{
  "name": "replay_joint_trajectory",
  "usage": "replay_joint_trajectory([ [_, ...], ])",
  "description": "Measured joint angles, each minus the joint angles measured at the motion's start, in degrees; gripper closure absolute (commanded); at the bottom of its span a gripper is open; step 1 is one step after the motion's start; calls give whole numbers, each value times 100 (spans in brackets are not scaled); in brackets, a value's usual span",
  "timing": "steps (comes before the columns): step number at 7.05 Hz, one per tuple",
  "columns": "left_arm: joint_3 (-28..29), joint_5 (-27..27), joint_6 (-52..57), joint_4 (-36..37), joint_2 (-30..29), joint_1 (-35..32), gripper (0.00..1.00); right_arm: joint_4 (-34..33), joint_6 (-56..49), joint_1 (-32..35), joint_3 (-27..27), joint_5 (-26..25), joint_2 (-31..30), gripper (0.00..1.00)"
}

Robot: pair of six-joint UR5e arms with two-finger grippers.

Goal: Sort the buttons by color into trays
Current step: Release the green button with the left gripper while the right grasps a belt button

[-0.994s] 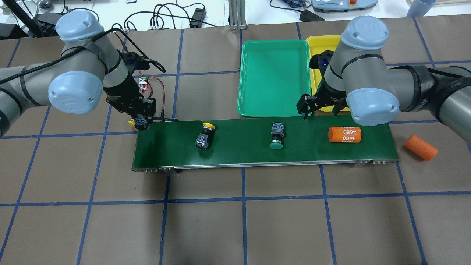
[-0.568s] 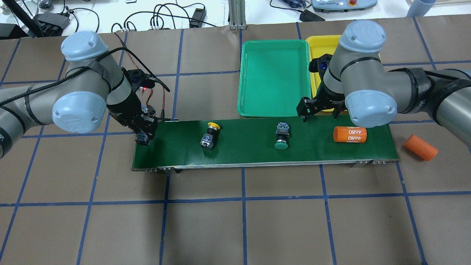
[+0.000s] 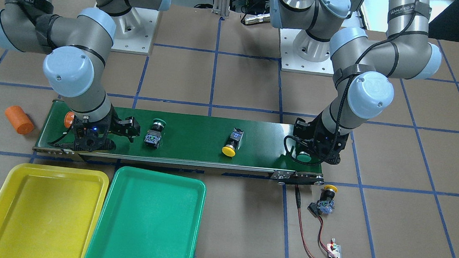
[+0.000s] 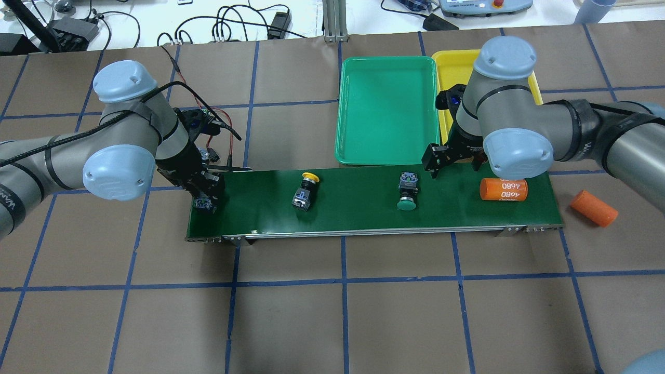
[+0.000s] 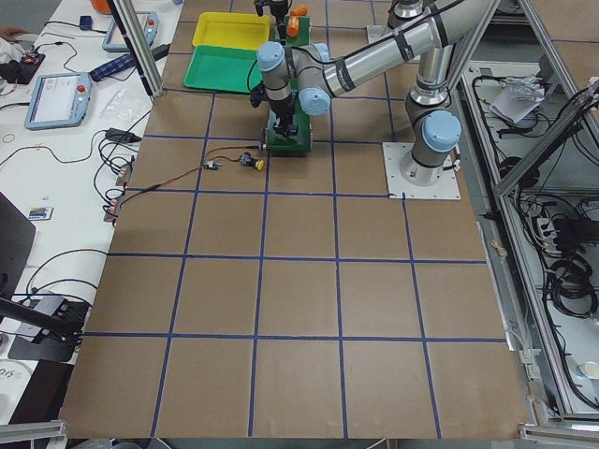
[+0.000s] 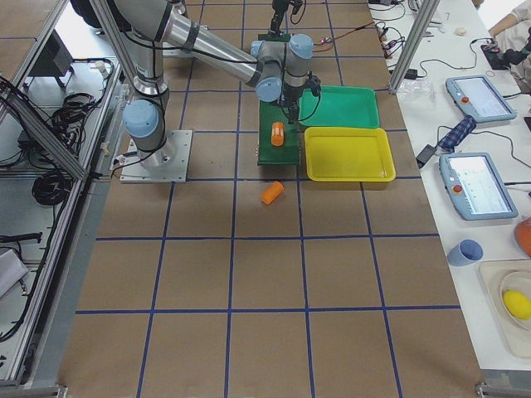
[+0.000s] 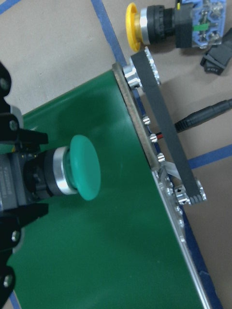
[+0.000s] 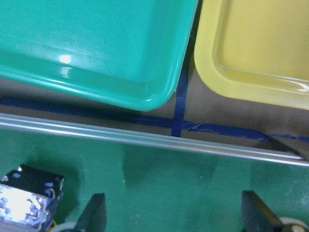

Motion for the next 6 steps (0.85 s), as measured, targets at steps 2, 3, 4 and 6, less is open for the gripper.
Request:
replay_joint_trajectory([
  [2, 31, 7, -51, -48, 57, -4, 0, -4, 211, -4, -2, 29, -53, 0],
  [3, 112, 8, -85, -37, 74, 2, 0, -1, 431, 12, 1, 34, -138, 0],
  [4, 287, 63, -82, -26, 52, 55, 0, 9, 555, 26, 13, 36, -224, 0],
  [6, 800, 288, 144, -84, -144, 365, 0, 14, 681, 161, 33, 5, -271, 0],
])
